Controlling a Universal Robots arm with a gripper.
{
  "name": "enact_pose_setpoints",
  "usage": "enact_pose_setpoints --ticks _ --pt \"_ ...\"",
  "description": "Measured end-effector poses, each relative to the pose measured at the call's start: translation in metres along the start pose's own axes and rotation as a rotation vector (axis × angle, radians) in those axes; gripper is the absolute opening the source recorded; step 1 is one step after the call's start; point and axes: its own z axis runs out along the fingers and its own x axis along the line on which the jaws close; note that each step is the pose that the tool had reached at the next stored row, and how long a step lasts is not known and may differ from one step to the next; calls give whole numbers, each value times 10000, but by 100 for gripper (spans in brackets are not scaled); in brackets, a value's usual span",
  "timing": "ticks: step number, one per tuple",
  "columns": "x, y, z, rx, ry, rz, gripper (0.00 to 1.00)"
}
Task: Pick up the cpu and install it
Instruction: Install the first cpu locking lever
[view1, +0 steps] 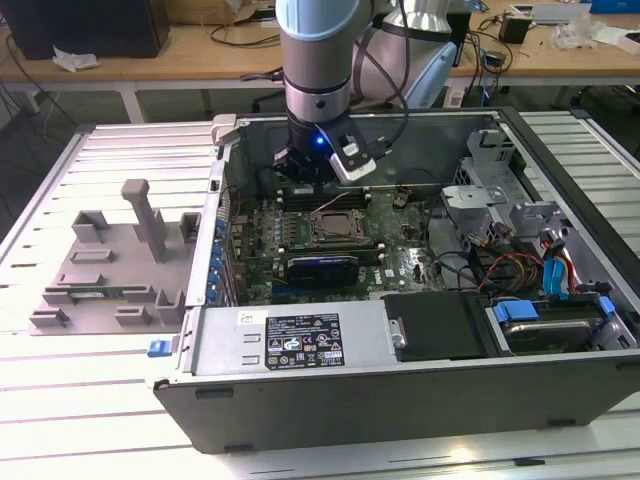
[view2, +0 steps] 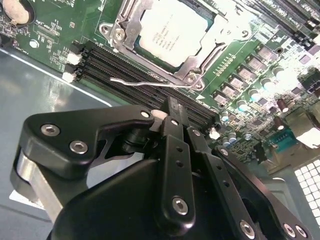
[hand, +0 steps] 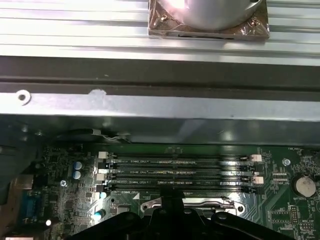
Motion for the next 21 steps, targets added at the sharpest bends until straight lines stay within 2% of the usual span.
enact_pose_setpoints --ticks 1,4,9,13,19,21 --pt "-7 0 5 1 -5 22 11" --pt "-91 -6 27 4 -39 166 11" --pt "-148 -16 76 10 -71 315 11" --pt "-182 -35 156 25 -202 892 11" --pt "-214 -27 190 41 -336 1477 11" --pt "-215 -15 197 60 -355 1554 11"
